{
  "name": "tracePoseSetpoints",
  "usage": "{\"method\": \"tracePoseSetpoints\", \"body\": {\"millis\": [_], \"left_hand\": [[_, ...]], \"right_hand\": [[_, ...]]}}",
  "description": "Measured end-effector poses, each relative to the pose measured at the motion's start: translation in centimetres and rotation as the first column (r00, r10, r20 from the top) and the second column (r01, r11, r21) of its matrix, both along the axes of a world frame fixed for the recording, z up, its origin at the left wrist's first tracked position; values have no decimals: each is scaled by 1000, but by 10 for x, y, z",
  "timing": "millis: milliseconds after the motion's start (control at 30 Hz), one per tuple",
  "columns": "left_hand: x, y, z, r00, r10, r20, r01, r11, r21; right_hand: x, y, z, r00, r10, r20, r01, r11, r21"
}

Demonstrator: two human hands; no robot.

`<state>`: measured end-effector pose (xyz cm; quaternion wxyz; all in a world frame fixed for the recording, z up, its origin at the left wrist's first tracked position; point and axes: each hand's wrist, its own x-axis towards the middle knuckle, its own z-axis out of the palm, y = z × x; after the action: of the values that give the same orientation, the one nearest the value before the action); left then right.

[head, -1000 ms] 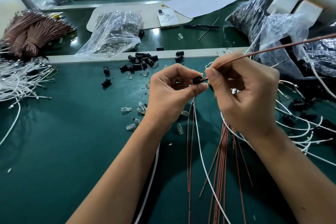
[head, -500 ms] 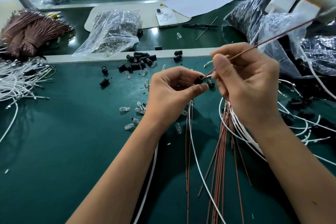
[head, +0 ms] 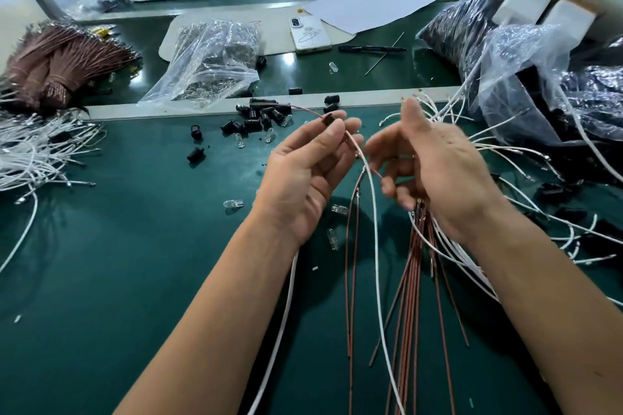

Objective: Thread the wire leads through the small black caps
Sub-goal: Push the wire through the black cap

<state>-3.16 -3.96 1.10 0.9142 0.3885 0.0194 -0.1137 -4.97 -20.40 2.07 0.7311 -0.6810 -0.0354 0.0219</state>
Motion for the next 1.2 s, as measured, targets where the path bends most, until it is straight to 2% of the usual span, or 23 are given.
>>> {"method": "tracePoseSetpoints", "body": {"millis": [67, 133, 233, 333, 500, 600, 700, 800, 867, 933, 1000, 1100, 1200], "left_hand": [[0, 1, 1, 1000, -16, -19, 16, 1000, 14], [0, 2, 1, 1000, -26, -4, 26, 995, 92], [-2, 0, 0, 997, -38, 73, 24, 983, 185], [-4, -3, 0, 993, -59, 103, 40, 984, 173], [-3, 0, 1, 996, -52, 68, 42, 989, 139], [-1, 5, 4, 998, 3, 61, -9, 995, 97], [-1, 9, 5, 994, 50, 98, -60, 993, 100], [-2, 9, 5, 984, 47, 170, -74, 986, 153], [-3, 8, 5, 974, 37, 222, -83, 976, 202], [-4, 6, 5, 966, 23, 259, -94, 960, 262], [-7, 2, 5, 961, 11, 275, -98, 948, 304], [-9, -1, 5, 959, 33, 280, -137, 923, 360], [-8, -2, 3, 958, 65, 280, -178, 899, 401]], "right_hand": [[-2, 4, 0, 987, 75, -139, -69, 997, 45], [-3, 4, -1, 975, 124, -184, -118, 992, 44], [-5, 3, 1, 961, 201, -188, -198, 980, 37], [-5, 2, 2, 952, 254, -173, -248, 967, 54], [-4, 0, -1, 964, 219, -150, -219, 976, 21], [-4, -2, -2, 961, 239, -140, -251, 965, -78], [-5, -4, 1, 914, 377, -152, -406, 862, -304], [-8, -7, 5, 826, 517, -223, -561, 721, -406], [-7, -6, 5, 853, 481, -203, -521, 753, -402], [-6, -3, 1, 922, 362, -137, -387, 871, -304], [-5, 1, -3, 957, 269, -107, -286, 938, -197], [-6, 3, -5, 945, 300, -130, -317, 937, -146], [-6, 0, -3, 906, 373, -199, -415, 874, -253]]}}
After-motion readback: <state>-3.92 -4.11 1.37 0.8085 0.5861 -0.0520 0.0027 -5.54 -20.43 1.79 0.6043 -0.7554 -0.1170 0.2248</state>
